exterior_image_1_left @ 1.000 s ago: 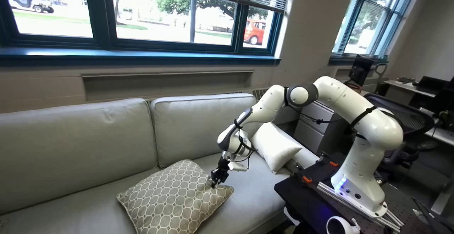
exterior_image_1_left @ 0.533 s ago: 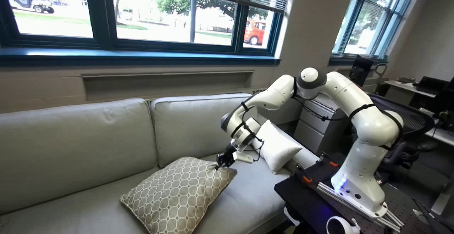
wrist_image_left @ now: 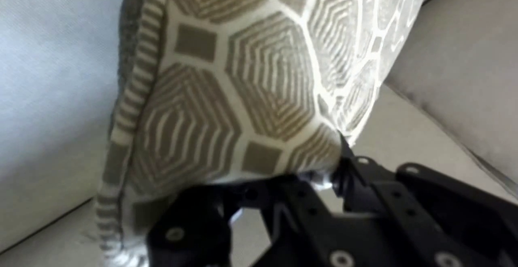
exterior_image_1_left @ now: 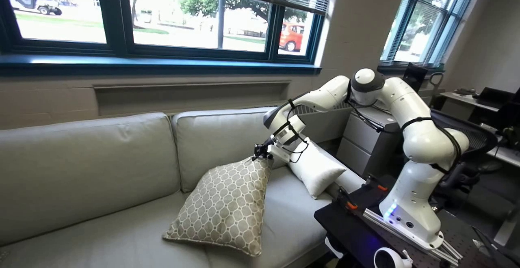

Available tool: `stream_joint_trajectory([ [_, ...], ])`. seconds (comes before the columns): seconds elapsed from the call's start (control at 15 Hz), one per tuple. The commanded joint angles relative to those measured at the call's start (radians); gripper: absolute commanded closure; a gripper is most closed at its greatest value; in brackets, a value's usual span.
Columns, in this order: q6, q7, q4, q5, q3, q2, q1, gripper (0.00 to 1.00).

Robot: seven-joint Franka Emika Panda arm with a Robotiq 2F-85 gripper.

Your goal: Put the pillows upright against the armrest

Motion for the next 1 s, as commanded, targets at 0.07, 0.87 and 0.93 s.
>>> stream_joint_trajectory([
  [0.07,-0.001,0.271,-0.03,-0.086,-0.119,-0.145,0.025,0.91],
  [0.87,0.004,0.626,-0.128,0.085,-0.837,-0.429,0.546,0.98],
  [0.93,0.003,0.658,-0.186,0.073,-0.922,-0.446,0.635,0.9],
])
